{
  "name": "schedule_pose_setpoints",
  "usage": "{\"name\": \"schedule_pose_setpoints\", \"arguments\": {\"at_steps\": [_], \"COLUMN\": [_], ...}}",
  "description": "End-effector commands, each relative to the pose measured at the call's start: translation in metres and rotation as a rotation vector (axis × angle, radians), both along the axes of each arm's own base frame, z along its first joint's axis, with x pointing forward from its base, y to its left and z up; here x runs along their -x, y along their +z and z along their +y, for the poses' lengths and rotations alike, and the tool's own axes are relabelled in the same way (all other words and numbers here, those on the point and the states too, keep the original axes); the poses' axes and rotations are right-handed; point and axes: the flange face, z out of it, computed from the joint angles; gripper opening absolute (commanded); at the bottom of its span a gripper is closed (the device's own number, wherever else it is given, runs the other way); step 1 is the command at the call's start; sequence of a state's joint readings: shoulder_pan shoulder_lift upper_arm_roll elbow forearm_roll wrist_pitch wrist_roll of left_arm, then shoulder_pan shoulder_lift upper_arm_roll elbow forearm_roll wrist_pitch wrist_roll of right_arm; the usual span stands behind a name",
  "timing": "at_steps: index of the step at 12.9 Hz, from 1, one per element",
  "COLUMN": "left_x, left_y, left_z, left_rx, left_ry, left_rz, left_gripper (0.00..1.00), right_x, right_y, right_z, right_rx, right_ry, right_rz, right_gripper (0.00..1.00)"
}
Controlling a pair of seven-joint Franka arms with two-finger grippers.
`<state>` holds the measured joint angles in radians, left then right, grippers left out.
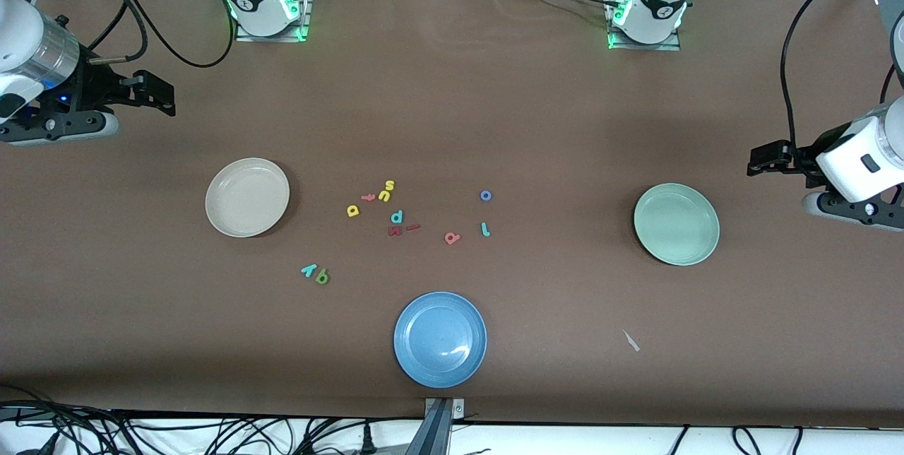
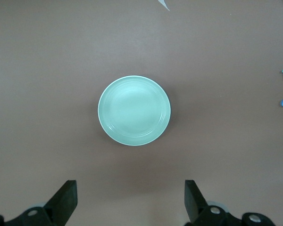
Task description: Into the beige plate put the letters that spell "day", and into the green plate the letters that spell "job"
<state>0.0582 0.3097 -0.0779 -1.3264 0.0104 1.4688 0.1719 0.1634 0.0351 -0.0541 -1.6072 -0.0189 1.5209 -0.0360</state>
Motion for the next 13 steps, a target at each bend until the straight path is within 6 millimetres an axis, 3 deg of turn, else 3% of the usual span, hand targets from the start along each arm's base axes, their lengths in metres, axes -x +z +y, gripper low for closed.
{"name": "schedule_pose_setpoints", "arguments": {"at_steps": [1, 6, 13], "left_x": [0.003, 0.003, 0.002], "left_y": [0.004, 0.003, 0.0], "left_z": [0.001, 0.0, -0.001], "left_rx": [-0.008, -0.01, -0.009], "left_ry": [-0.016, -0.01, -0.012], "left_rz": [0.006, 0.007, 0.009], "left_gripper": [1.0, 1.0, 1.0], "right_x": [0.0, -0.002, -0.001], "right_y": [0.003, -0.004, -0.002], "right_z": [-0.001, 0.011, 0.01], "right_rx": [-0.014, -0.011, -0.013], "right_ry": [0.001, 0.013, 0.018], "right_rz": [0.0, 0.009, 0.012], "right_gripper": [1.0, 1.0, 1.0]}}
